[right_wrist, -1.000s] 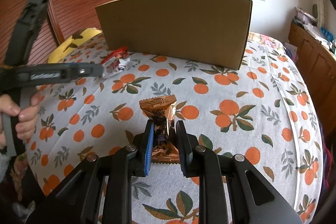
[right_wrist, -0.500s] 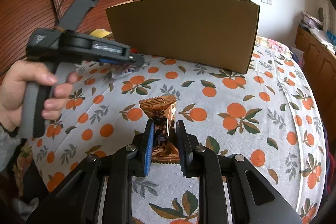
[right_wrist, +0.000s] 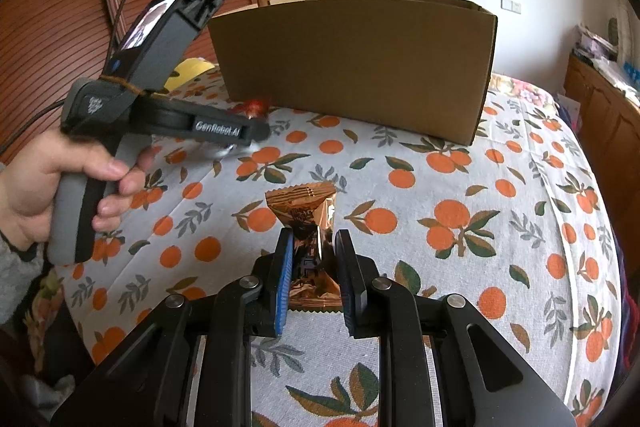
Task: Organize snacks
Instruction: 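Lower left tool onto red-white pouch and close on it, then carry red-white pouch with left tool and copper wrapper with right tool over box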
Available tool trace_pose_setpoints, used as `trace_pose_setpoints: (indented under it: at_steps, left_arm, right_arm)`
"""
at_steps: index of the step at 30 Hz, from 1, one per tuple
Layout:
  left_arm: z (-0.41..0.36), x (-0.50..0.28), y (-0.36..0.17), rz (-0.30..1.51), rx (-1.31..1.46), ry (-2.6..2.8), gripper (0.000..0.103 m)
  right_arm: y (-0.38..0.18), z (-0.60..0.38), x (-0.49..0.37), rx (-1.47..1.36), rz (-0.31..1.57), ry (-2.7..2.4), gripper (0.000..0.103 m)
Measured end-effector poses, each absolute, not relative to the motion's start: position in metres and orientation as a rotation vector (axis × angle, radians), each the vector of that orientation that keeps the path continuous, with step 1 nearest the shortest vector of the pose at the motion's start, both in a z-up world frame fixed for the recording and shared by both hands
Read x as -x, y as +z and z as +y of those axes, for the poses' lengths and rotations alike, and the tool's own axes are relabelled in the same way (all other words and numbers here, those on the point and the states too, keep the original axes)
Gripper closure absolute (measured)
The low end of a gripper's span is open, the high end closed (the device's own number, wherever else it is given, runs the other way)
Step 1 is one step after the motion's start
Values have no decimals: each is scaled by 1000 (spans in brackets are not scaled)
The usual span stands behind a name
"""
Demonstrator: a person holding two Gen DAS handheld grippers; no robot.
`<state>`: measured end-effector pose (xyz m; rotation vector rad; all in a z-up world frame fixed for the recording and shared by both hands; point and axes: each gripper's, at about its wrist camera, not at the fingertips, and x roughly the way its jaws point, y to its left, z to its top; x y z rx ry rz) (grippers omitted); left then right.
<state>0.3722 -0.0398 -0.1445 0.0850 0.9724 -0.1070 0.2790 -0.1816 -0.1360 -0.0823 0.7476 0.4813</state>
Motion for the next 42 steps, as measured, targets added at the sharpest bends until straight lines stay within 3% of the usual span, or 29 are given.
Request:
trace_pose_setpoints:
  at_steps: [9, 20, 42]
  left_arm:
    - [-35, -370, -149, 954, -58, -117, 35]
    - [-32, -341, -146, 911, -107, -181, 45]
    - [-30, -288, -94, 782, -113, -242, 44]
  right_arm:
    - [-136, -181, -280, 85, 753, 480, 84]
    - [-138, -181, -281, 86, 763, 483, 84]
    - [-137, -183, -281, 82, 757, 453, 84]
